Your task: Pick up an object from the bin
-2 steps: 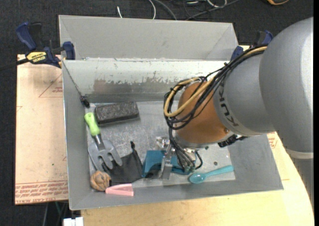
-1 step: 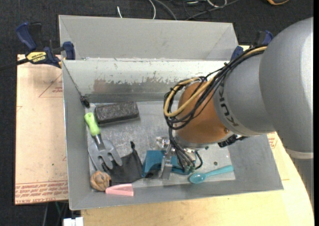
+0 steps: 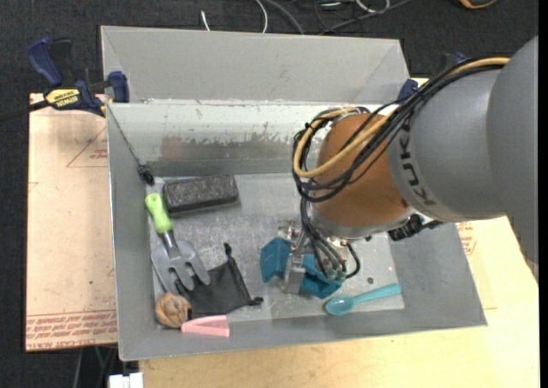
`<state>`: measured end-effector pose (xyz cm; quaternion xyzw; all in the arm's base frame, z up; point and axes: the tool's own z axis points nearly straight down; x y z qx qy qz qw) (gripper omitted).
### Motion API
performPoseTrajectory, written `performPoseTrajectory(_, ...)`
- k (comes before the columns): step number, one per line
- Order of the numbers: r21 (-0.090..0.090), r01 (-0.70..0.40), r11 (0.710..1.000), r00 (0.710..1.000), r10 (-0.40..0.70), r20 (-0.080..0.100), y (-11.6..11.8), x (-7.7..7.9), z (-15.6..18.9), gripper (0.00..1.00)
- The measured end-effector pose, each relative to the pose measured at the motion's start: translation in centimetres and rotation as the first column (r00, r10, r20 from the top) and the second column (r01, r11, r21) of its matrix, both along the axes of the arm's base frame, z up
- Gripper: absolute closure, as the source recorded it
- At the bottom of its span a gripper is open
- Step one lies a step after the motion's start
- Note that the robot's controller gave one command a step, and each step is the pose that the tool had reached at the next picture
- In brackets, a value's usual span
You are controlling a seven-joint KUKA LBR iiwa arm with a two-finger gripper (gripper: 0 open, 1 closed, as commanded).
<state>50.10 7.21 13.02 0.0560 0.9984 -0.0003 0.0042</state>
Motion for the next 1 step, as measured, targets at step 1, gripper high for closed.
performPoseTrajectory(1, 0.000, -0.020, 1.000, 1.000, 0.020, -0.005, 0.57, -0.95, 8.23, 1.00)
